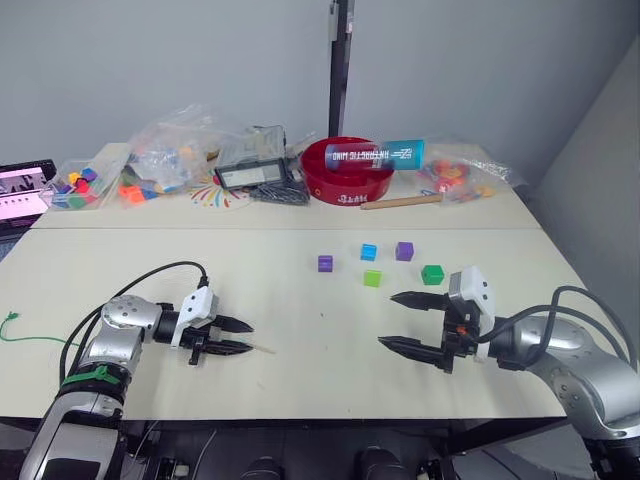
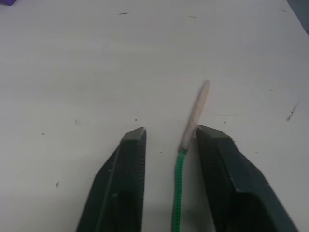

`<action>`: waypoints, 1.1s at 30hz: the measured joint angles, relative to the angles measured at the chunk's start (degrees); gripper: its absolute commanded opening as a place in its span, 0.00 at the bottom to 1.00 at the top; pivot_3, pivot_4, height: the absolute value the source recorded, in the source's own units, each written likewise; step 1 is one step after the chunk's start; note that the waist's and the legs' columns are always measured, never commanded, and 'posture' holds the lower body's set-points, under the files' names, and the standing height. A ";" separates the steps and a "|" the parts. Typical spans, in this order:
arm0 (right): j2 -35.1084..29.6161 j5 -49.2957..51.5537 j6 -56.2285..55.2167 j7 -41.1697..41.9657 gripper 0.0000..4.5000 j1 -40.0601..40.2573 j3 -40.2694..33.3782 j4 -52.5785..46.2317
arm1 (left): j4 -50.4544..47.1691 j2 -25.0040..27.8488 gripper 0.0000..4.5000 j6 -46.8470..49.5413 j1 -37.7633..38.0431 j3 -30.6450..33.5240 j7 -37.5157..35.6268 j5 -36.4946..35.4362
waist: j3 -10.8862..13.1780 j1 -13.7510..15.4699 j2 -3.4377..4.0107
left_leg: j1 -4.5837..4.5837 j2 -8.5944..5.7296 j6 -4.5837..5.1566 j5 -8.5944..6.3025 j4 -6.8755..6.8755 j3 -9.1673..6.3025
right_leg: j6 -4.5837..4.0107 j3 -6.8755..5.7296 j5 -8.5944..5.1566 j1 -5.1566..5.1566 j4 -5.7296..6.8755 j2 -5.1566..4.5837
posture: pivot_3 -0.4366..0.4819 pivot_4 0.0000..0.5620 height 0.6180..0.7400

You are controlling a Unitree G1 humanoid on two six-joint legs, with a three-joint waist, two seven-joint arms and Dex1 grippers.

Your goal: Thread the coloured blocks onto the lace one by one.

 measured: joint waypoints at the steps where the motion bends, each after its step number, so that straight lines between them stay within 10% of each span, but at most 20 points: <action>1: -0.07 0.14 0.02 -0.04 1.00 0.00 -0.12 0.00 | 0.17 0.02 0.08 -0.47 -0.14 -0.23 -0.45 0.03 | -0.04 -0.04 0.06 | 0.00 0.00 0.02 -0.01 0.00 0.00 | 0.00 0.00 0.00 0.01 -0.01 0.00 | 0.48 0.27 0.92; 14: -0.07 0.46 0.03 -0.75 1.00 -0.06 -0.26 0.06 | -2.65 0.25 0.00 -0.16 0.89 -1.39 -0.04 -1.04 | -0.17 -0.05 0.22 | -0.01 -0.01 0.03 -0.02 0.00 0.00 | 0.04 0.01 -0.03 0.03 -0.05 -0.01 | 0.48 0.27 0.92; 24: 1.83 -2.32 -0.69 -8.23 1.00 4.19 -3.75 1.51 | -26.36 4.89 0.00 18.00 6.92 3.44 3.77 -6.82 | 0.02 -0.18 -0.08 | -0.15 0.02 0.04 -0.02 0.00 -0.08 | 0.04 -0.02 -0.04 -0.13 -0.05 0.02 | 0.48 0.27 0.92; 33: 11.32 -14.04 -2.36 -30.32 1.00 4.43 -8.33 8.81 | -35.91 6.78 0.00 23.57 13.44 5.35 7.69 -7.04 | 0.04 -0.82 -0.07 | -0.15 0.03 0.03 -0.02 -0.01 -0.05 | 0.00 0.01 -0.06 -0.16 -0.03 0.04 | 0.48 0.27 0.92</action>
